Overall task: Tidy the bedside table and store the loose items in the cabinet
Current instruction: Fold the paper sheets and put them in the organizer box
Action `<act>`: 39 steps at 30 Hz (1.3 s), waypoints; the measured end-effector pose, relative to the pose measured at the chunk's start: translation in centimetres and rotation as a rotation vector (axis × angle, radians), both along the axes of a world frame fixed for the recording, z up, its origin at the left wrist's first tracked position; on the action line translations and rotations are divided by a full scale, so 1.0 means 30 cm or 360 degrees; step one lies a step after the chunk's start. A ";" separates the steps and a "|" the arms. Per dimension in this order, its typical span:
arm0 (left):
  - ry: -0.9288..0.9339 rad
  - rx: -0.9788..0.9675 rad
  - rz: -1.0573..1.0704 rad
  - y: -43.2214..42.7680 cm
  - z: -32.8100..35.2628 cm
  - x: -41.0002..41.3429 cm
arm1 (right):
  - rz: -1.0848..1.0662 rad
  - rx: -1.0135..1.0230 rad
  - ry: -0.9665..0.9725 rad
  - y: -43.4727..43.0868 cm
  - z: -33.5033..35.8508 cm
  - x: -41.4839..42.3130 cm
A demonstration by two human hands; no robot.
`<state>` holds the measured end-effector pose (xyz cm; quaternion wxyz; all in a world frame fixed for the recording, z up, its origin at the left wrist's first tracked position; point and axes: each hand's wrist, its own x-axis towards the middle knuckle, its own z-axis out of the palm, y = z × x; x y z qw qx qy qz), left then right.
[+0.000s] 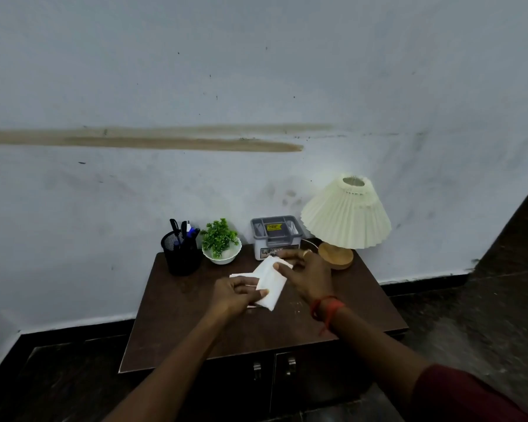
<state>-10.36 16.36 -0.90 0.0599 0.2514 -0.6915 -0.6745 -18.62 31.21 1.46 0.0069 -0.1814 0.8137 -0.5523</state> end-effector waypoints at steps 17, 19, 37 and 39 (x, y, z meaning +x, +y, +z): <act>0.0320 -0.0239 0.0600 -0.161 0.022 -0.440 | -0.0123 0.0170 -0.0002 -0.278 0.076 -0.369; 0.0356 -0.0286 0.0598 -0.155 0.015 -0.464 | -0.0042 0.0094 -0.0159 -0.320 0.040 -0.395; 0.0546 -0.0366 0.0264 -0.192 -0.054 -0.527 | 0.0102 -0.0190 -0.0371 -0.390 -0.090 -0.528; 0.0544 -0.0397 0.0210 -0.189 -0.057 -0.522 | 0.0075 -0.0150 -0.0404 -0.382 -0.081 -0.521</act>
